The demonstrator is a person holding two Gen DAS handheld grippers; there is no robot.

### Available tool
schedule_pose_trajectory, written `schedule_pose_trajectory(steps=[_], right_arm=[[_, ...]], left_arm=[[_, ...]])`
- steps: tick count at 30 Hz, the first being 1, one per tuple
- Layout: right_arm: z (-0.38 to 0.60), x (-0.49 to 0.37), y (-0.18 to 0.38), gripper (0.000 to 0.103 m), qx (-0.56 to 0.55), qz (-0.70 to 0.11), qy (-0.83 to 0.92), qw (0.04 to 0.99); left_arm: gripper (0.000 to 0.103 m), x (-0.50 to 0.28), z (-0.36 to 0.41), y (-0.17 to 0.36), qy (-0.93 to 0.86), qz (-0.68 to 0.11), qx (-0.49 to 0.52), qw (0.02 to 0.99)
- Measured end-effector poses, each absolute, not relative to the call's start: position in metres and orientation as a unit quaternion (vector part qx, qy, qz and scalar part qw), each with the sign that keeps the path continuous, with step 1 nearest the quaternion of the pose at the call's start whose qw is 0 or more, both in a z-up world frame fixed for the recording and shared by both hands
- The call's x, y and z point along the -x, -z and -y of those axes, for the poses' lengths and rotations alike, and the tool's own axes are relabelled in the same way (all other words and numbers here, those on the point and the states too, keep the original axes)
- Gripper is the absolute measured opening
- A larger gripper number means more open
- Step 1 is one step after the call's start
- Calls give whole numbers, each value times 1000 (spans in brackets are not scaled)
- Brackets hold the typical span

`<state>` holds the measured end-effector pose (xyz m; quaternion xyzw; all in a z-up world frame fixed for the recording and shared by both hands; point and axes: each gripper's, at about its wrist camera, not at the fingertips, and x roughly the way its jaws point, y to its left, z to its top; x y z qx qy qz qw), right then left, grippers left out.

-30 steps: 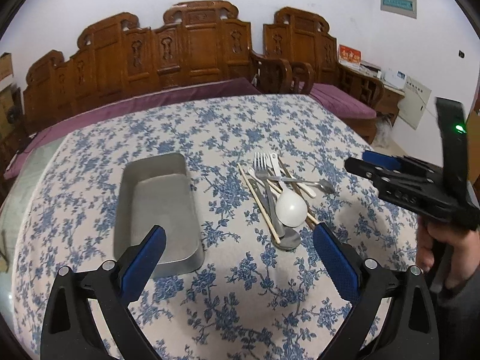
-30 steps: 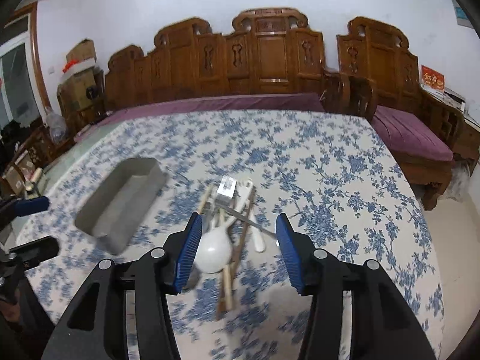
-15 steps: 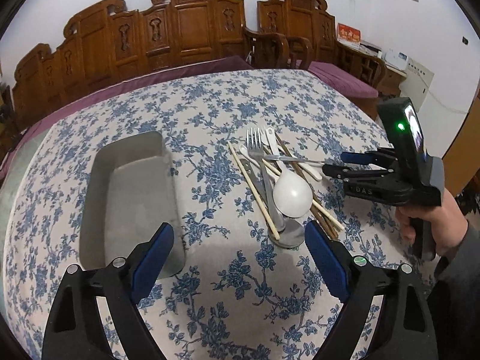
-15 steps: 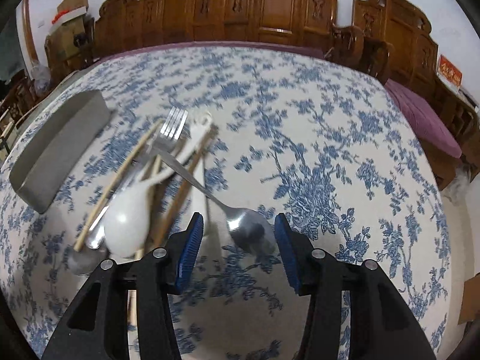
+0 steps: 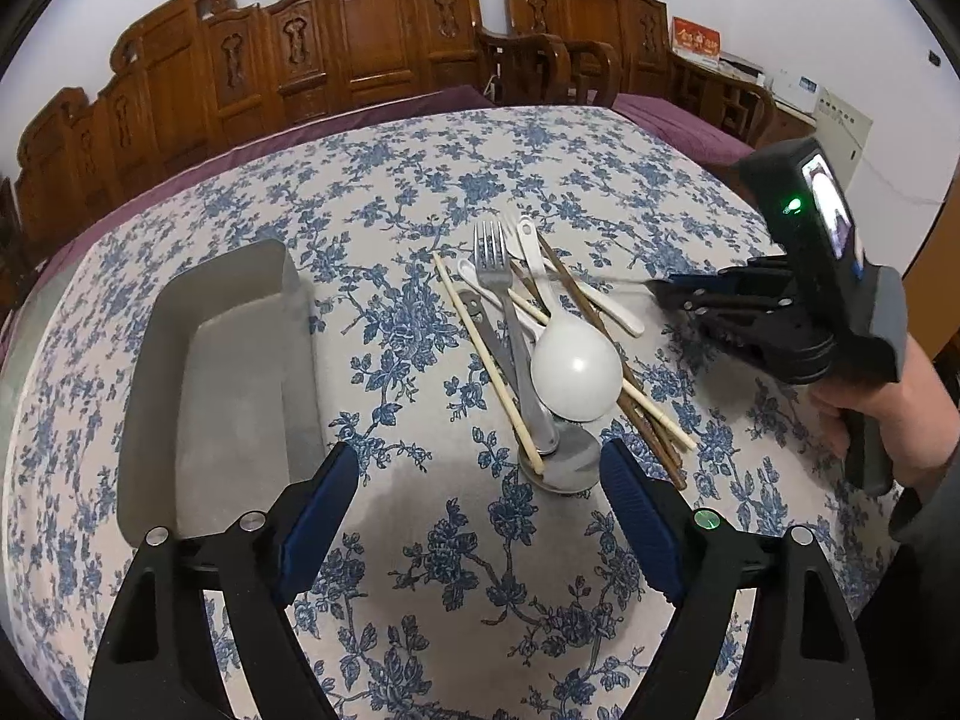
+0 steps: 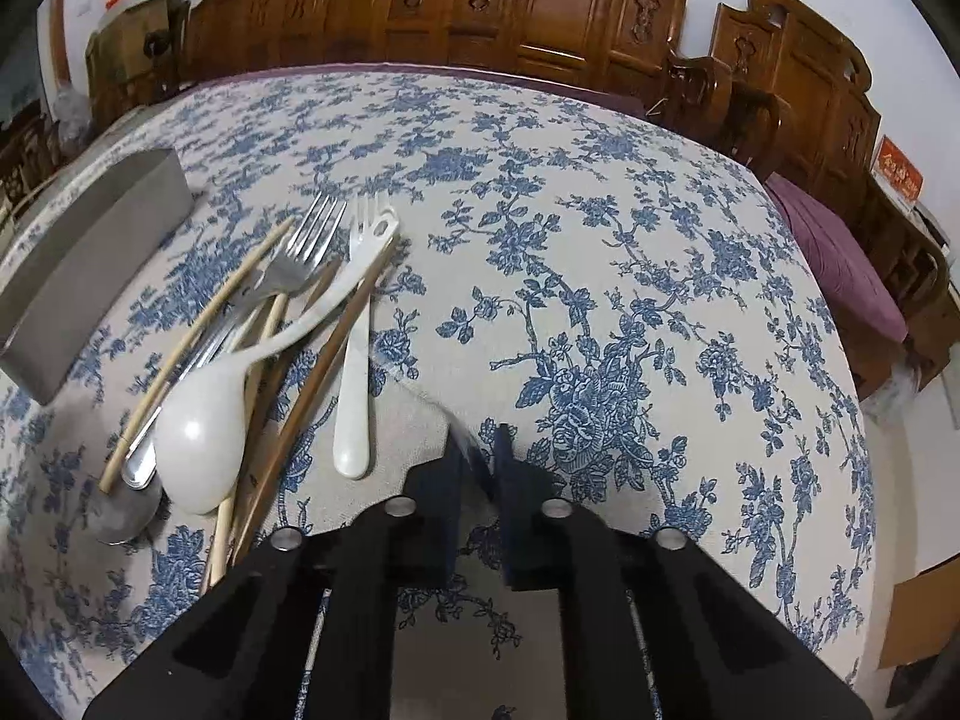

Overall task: Organize utensils
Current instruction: 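Grasp a wooden chopstick with the left gripper while the right gripper grasps a steel spoon, then lower the chopstick into the grey tray with the left gripper while the right carries the steel spoon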

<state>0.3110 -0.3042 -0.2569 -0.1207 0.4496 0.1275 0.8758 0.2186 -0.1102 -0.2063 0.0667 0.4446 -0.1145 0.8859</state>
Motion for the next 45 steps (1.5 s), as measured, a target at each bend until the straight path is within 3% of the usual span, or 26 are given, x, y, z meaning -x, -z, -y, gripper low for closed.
schedule_pose_trajectory(steps=[7, 21, 33, 34, 36, 45], right_arm=[[318, -315, 248, 2, 71, -451, -136, 879], [324, -308, 220, 2, 16, -429, -149, 891], [316, -301, 210, 2, 16, -418, -152, 895], [315, -300, 208, 2, 15, -417, -152, 896], [313, -297, 204, 3, 11, -414, -155, 897], [307, -287, 187, 3, 8, -393, -151, 907]], left_arm=[[74, -231, 116, 212, 109, -448, -74, 884], [40, -283, 128, 247, 97, -485, -73, 866], [34, -308, 127, 265, 72, -504, -74, 857], [28, -308, 127, 265, 74, -504, -71, 858], [5, -308, 127, 265, 79, -505, -68, 857], [4, -295, 112, 248, 78, -482, -59, 871]])
